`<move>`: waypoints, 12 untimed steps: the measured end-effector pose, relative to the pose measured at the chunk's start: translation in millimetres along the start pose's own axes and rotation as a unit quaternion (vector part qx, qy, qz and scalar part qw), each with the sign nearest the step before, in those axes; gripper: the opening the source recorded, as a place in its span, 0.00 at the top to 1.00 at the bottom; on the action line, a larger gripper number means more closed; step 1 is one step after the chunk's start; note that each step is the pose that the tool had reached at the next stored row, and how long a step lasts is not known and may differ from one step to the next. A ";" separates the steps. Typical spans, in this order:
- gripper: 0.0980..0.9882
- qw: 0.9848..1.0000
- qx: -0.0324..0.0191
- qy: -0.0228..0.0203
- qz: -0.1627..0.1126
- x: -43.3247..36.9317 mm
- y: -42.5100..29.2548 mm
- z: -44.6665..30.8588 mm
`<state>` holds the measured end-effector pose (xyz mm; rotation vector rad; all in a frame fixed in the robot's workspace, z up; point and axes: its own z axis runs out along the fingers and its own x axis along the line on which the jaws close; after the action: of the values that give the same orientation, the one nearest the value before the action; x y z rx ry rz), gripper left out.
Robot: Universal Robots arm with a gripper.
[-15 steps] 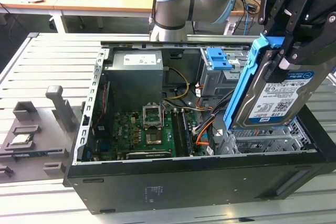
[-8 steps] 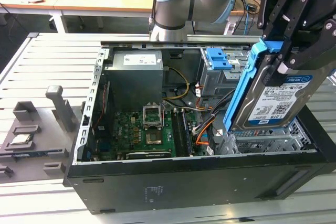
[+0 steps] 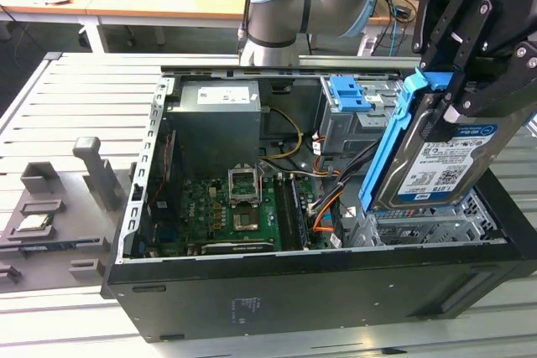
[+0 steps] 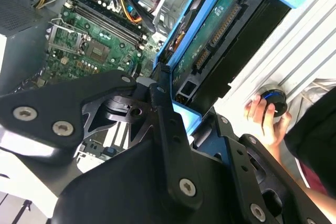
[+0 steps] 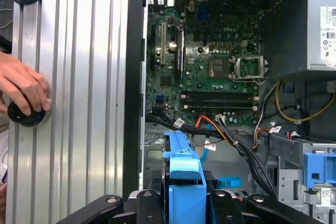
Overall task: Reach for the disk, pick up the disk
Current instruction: 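Pick up the disk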
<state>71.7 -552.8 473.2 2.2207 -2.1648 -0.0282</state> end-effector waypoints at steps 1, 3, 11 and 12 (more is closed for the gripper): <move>0.70 1.000 0.000 0.000 0.000 -2.7 -3.0 0.0; 0.70 1.000 0.000 0.001 0.000 -7.9 -9.5 0.2; 0.70 1.000 0.000 0.001 0.000 -8.6 -19.1 1.7; 0.70 1.000 0.000 0.001 0.000 -8.6 -19.7 2.2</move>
<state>91.1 -543.7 470.1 2.2196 -2.1640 -0.0259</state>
